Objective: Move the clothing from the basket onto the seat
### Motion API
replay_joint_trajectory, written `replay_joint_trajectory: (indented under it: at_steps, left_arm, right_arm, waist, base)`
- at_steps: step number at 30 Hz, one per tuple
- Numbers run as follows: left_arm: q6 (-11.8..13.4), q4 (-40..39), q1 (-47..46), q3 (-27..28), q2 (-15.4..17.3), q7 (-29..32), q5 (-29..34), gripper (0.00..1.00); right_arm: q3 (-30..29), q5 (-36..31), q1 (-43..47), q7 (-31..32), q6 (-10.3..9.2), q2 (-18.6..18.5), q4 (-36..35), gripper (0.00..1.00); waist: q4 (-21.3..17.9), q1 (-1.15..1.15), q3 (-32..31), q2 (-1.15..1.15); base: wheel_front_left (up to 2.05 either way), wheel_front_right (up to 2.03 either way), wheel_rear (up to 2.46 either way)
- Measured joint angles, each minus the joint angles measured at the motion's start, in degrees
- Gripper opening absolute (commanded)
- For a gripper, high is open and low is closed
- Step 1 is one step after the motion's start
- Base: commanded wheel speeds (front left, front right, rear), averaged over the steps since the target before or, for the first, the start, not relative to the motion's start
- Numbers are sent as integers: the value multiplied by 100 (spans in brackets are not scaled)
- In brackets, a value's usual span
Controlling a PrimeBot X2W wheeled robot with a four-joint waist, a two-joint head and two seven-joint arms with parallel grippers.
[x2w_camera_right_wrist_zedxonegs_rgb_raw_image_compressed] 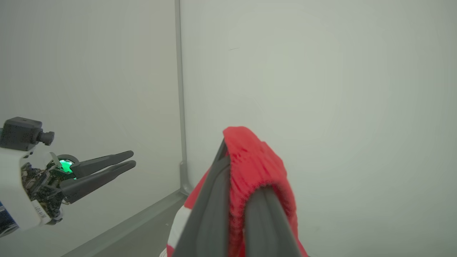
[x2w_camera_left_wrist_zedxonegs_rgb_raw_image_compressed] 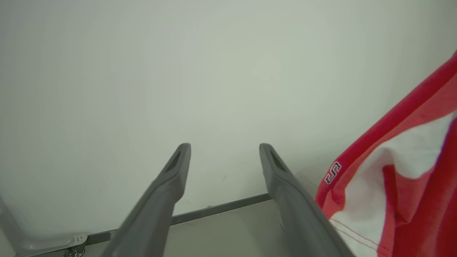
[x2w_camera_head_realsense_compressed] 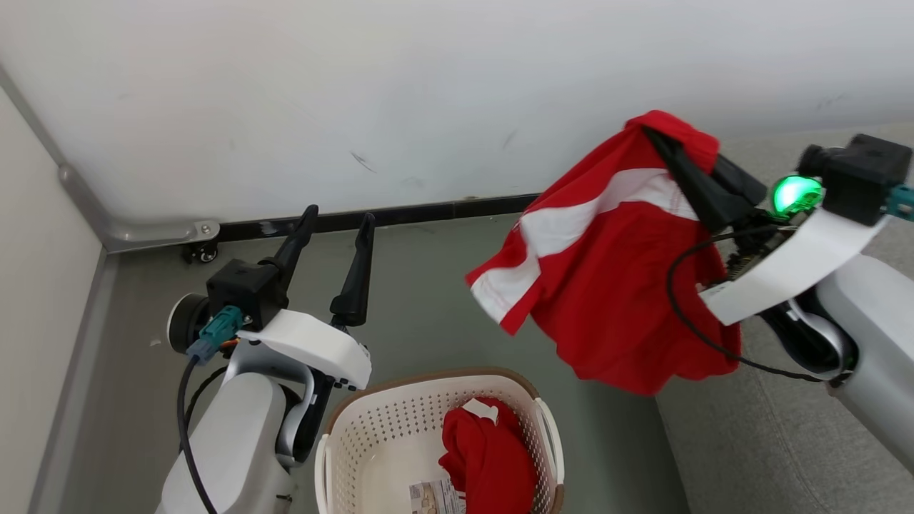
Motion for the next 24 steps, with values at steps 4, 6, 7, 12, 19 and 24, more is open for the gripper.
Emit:
replay_joint_trajectory:
  at_steps: [4, 6, 7, 12, 19, 24]
  left_arm:
    - [22, -12, 18, 90, 5, -4, -2, 100]
    - [52, -21, 114, 134, 4, -5, -3, 100]
    - [52, -30, 130, 140, 0, -5, -3, 100]
    - [52, -207, 160, 193, -14, -5, -2, 100]
    - [47, -296, 253, 211, -44, -5, -1, 100]
    - [47, -379, 426, 236, -59, -5, 0, 100]
  right_arm:
    - [-483, -65, 343, -1, 0, -109, 0, 0]
    - [-856, -165, 621, -5, 0, -174, -3, 0]
    - [-957, -207, 711, -7, 0, -190, -2, 0]
    - [-1421, -396, 1202, -7, 0, -229, -40, 0]
    - [-1992, -687, 1830, -7, 0, -238, -230, 0]
    - [-2374, -823, 2254, -7, 0, -219, -390, 0]
  waist:
    - [-80, 0, -20, 0]
    - [-153, 0, -44, 0]
    - [-179, 0, -53, 0]
    - [-325, 0, -109, 0]
    - [-571, 0, -185, 0]
    - [-770, 0, -232, 0]
  base:
    - [0, 0, 0]
    - [0, 0, 0]
    - [0, 0, 0]
    - [0, 0, 0]
    - [0, 0, 0]
    - [0, 0, 0]
